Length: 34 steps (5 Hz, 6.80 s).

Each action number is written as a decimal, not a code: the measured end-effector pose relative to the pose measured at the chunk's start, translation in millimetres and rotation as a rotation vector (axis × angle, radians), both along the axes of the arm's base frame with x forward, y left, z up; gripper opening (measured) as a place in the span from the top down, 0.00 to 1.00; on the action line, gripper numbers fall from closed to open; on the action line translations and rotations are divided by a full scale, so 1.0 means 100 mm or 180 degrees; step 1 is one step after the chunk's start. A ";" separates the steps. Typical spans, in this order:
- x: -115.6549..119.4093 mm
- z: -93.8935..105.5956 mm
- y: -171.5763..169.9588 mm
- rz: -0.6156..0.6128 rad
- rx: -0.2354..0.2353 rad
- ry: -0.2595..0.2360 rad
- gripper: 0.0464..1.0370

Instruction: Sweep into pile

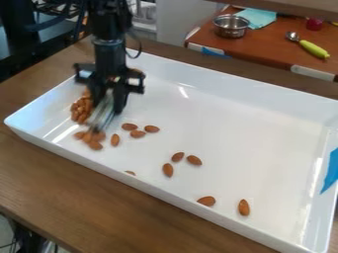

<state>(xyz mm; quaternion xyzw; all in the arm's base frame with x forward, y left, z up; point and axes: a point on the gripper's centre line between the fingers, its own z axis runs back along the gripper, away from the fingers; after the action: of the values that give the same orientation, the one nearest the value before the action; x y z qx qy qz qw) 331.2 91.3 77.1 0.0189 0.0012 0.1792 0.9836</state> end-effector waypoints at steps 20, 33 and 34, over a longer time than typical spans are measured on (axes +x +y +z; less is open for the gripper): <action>-0.14 -0.03 -0.34 -0.1096 0.1037 -0.0100 0.66; -0.39 0.01 -0.74 -0.0846 0.0847 -0.0545 0.66; -0.33 0.01 -0.52 -0.1009 0.1043 -0.0463 0.66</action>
<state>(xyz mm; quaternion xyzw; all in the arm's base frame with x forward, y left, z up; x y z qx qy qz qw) 298.6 39.3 78.3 0.1653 -0.1017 0.0212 0.9808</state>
